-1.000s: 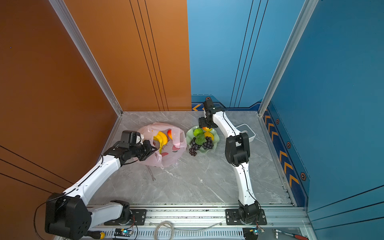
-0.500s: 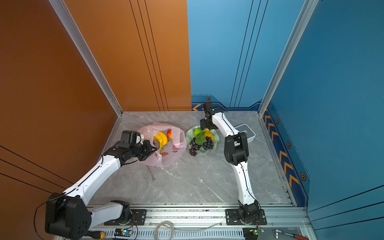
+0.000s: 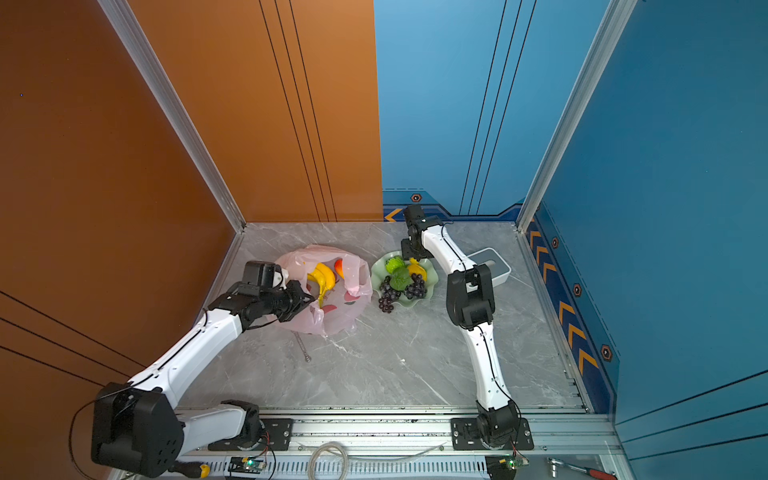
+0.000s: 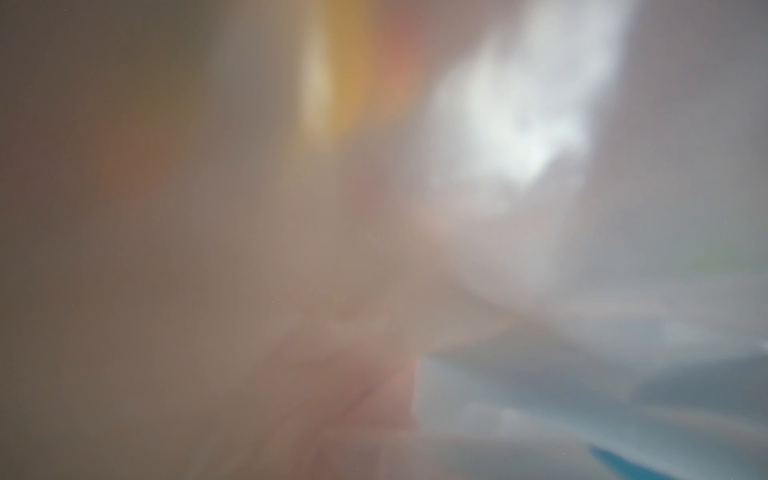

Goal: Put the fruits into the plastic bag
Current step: 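Lower the right gripper onto the red mango on the plate and grasp it, then lift the red mango off the plate with the right gripper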

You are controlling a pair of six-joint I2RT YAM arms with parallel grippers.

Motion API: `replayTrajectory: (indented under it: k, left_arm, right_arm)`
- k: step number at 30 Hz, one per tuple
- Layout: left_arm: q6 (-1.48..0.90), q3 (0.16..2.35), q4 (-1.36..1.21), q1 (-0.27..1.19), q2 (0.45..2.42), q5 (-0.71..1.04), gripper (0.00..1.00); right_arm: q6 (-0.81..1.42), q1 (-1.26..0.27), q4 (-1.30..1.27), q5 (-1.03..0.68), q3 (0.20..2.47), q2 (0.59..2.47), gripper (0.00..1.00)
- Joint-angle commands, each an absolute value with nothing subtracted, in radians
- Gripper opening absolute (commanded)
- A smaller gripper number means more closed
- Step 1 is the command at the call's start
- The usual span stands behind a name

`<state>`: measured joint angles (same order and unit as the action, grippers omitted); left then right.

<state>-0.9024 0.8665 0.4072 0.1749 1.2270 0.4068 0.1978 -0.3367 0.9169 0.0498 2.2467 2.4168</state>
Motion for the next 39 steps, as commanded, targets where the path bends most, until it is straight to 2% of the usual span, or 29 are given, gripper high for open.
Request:
replayTrajectory:
  k: [1, 8, 13, 14, 18, 19, 29, 39]
  left_arm:
    - [-0.884, 0.887, 0.408, 0.162, 1.235, 0.431, 0.00]
    - [-0.887, 0.872, 0.402, 0.161, 1.223, 0.431, 0.00]
    - [-0.890, 0.863, 0.400, 0.161, 1.213, 0.431, 0.00]
    - [-0.890, 0.861, 0.401, 0.161, 1.212, 0.431, 0.00]
    - [-0.891, 0.859, 0.399, 0.160, 1.210, 0.431, 0.00]
    - [-0.891, 0.858, 0.399, 0.161, 1.209, 0.431, 0.00]
    - [-0.894, 0.853, 0.399, 0.162, 1.203, 0.425, 0.00]
    - [-0.894, 0.852, 0.397, 0.163, 1.203, 0.426, 0.00]
  right_arm:
    - [0.177, -0.360, 0.951, 0.075, 2.267, 2.419, 0.64]
    - [0.171, -0.379, 0.951, 0.103, 2.257, 2.406, 0.51]
    - [0.169, -0.382, 0.952, 0.120, 2.237, 2.390, 0.49]
    - [0.168, -0.382, 0.951, 0.123, 2.231, 2.386, 0.45]
    - [0.166, -0.382, 0.943, 0.137, 2.209, 2.365, 0.43]
    - [0.165, -0.382, 0.940, 0.139, 2.204, 2.360, 0.39]
    - [0.166, -0.379, 0.895, 0.129, 2.155, 2.296, 0.37]
    - [0.207, -0.344, 0.871, 0.050, 2.104, 2.231, 0.37]
